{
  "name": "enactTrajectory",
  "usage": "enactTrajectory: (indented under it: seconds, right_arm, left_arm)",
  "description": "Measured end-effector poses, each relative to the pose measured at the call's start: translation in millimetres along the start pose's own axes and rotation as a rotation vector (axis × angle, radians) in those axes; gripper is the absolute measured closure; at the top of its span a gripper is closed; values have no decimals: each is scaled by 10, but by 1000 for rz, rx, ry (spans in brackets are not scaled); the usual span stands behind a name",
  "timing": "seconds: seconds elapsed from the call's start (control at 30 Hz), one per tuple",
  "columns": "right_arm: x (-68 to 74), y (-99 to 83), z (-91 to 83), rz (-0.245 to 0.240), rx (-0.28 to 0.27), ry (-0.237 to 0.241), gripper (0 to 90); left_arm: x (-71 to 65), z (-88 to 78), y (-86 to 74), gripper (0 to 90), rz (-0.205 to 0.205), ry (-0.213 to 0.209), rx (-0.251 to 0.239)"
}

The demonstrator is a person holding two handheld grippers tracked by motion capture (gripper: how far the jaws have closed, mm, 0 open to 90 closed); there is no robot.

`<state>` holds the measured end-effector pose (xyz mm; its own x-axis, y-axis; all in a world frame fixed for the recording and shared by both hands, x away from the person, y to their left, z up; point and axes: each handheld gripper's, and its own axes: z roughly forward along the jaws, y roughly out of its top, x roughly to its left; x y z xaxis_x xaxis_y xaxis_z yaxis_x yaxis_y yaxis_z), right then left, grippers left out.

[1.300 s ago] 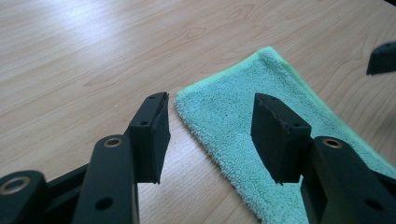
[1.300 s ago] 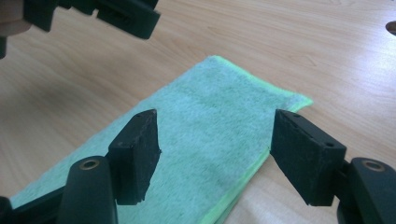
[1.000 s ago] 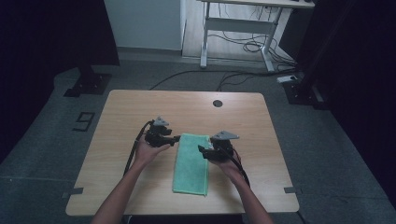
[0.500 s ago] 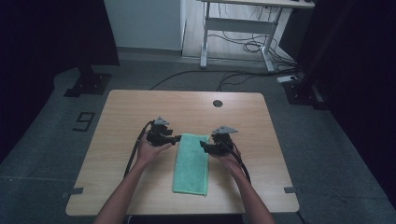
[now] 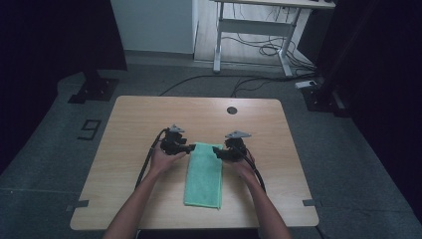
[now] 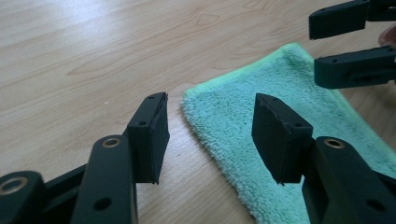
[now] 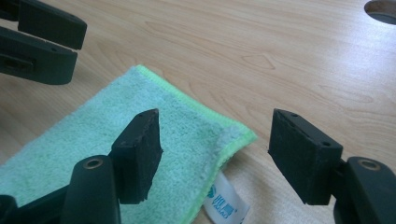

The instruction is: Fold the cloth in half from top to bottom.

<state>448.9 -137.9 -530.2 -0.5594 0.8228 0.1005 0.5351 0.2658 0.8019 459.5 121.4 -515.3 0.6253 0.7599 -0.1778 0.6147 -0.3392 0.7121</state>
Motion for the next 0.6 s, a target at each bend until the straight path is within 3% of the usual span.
enactTrajectory:
  seconds: [0.33,0.6]
  right_arm:
    - [-97,13,91,31,10,1,359]
    - [-159,50,149,51,10,-3,369]
  left_arm:
    - [31,135,-9,470,-18,4,0]
    - [67,229,70,466,-21,6,28]
